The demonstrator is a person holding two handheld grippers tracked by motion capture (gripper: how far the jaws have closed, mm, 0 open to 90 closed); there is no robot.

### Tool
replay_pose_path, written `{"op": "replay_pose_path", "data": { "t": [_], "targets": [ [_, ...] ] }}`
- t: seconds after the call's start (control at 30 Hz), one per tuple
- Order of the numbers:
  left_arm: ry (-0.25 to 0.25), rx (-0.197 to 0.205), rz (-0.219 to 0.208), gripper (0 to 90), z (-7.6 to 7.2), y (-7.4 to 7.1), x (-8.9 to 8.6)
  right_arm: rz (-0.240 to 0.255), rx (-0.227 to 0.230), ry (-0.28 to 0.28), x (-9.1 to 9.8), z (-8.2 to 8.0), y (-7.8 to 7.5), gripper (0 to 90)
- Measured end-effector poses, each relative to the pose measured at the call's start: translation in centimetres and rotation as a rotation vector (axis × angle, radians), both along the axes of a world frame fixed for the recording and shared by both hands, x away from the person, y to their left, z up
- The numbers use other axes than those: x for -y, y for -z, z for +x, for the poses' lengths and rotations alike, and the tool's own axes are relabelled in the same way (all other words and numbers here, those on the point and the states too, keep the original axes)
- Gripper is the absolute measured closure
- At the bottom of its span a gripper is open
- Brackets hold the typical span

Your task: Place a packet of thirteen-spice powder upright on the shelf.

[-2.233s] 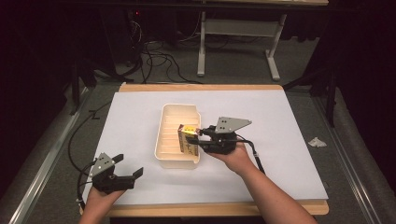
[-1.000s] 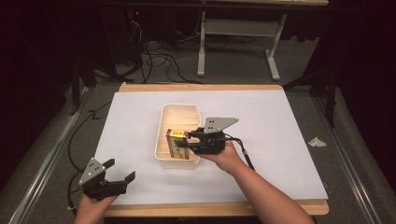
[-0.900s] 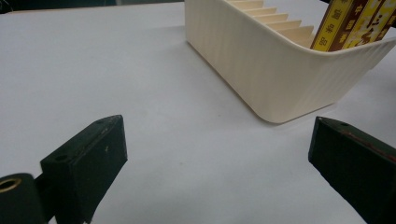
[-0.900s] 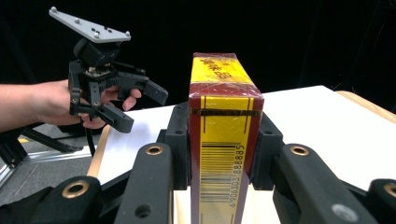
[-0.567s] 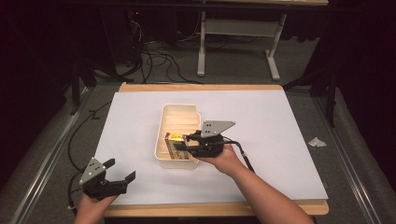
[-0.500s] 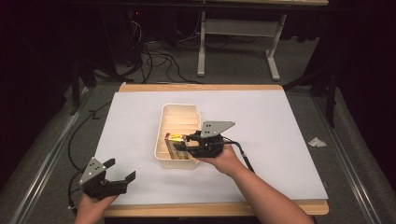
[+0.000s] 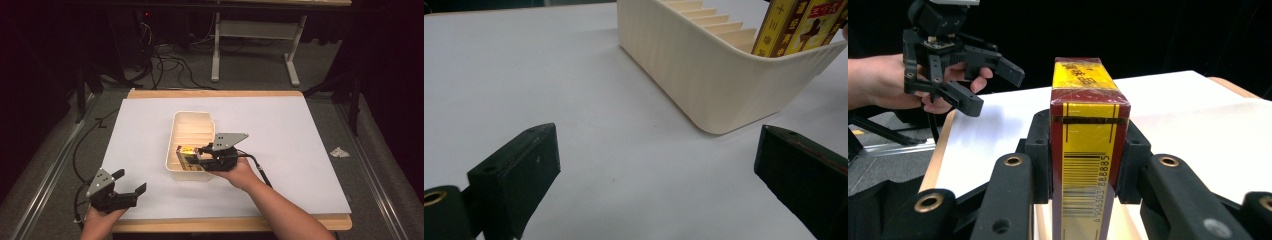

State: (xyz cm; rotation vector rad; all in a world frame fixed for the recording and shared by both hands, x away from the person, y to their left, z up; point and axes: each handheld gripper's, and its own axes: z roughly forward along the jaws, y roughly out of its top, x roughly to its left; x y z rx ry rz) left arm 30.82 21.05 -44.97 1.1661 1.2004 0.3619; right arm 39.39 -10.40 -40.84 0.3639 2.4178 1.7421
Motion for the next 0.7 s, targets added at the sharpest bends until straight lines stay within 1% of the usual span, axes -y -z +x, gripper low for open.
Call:
{"op": "replay_pose_path", "data": {
  "t": [0.07,0.1,0.2,0.47,0.53,0.57,0.67,0.7],
  "targets": [
    [0.001,-0.001,0.0,5.2,0.0,0.0,0.0,-0.006,0.0,0.002,0.0,0.0,0.1,68.2],
    [0.002,-0.001,0.001,5.2,0.0,0.0,0.1,-0.017,0.002,0.001,-0.1,0.0,0.2,68.3],
    [0.003,-0.002,-0.001,5.2,0.0,0.0,0.1,-0.019,0.0,0.001,-0.2,0.0,0.3,68.3],
    [0.003,-0.002,0.0,5.2,0.0,0.0,0.1,-0.044,0.001,0.0,-0.6,0.0,0.8,68.2],
    [0.003,-0.002,-0.001,5.2,0.0,0.0,0.1,-0.046,-0.003,0.002,-0.7,0.0,0.9,68.2],
    [0.003,-0.002,-0.003,5.2,0.0,0.0,0.1,-0.055,-0.004,-0.002,-0.8,0.1,1.1,68.2],
    [0.004,-0.002,-0.002,5.2,0.0,0.0,0.1,-0.055,-0.002,0.0,-0.9,0.1,1.4,68.2],
    [0.005,-0.003,-0.003,5.2,0.0,0.0,0.1,-0.066,-0.009,-0.002,-0.9,0.1,1.6,68.1]
  ]
}}
